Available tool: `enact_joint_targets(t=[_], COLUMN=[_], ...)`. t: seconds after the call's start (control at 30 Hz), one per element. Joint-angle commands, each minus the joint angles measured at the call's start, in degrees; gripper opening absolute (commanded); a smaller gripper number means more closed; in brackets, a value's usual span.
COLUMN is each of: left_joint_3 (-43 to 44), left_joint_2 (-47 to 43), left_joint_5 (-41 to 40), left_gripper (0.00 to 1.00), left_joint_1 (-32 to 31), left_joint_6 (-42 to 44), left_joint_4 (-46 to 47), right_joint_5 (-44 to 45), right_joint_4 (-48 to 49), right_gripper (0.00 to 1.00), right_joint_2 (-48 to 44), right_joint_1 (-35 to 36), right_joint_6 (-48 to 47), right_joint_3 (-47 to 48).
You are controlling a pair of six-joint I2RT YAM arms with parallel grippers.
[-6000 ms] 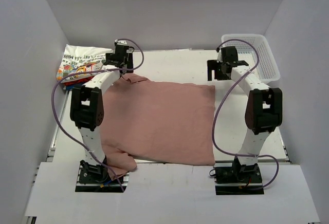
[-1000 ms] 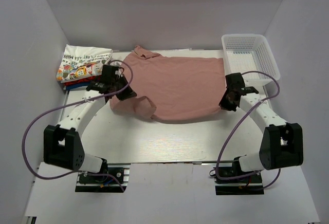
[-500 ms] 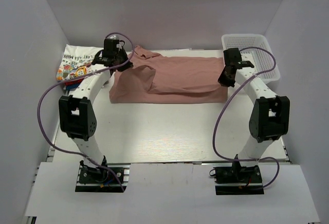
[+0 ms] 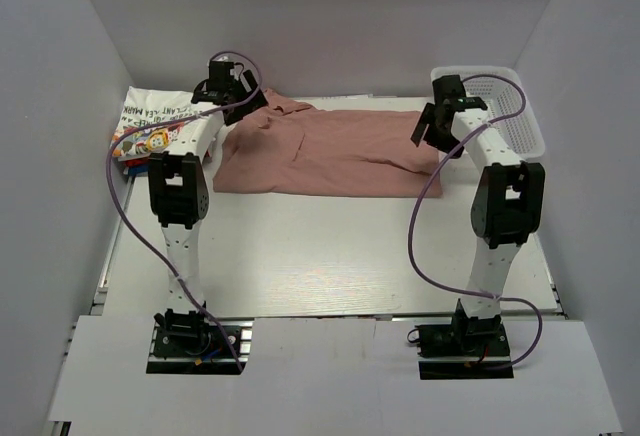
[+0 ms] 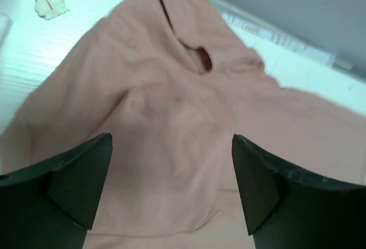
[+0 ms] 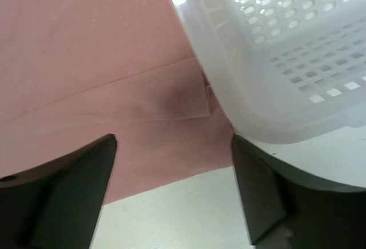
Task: Fold and stack the t-shirts
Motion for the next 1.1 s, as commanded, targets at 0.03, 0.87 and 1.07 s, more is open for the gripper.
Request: enact_joint_targets(t=[0.03,0.87,1.07], left_joint_3=[1.40,-37.99,-37.46], left_joint_2=[-3.48,-18.26,-17.64], left_joint_5=[1.28,2.07,-1.26], left_gripper=[1.00,1.00,1.00], left_joint_1=[0.35,0.08,0.08], left_joint_6=[0.13,0.05,1.19], left_joint_4=[-1.86,0.70,-1.93], right_joint_5=[-5.62,-8.72,3.67], right_joint_4=[1.69,17.96,24.97], right_gripper=[0.90,0.90,0.90], right_joint_2=[-5.61,5.89,8.96], right_joint_1=[1.39,7.37,6.41], right_joint_6=[-6.26,2.59,5.42], right_joint_3=[-1.19,-6.04,-2.87])
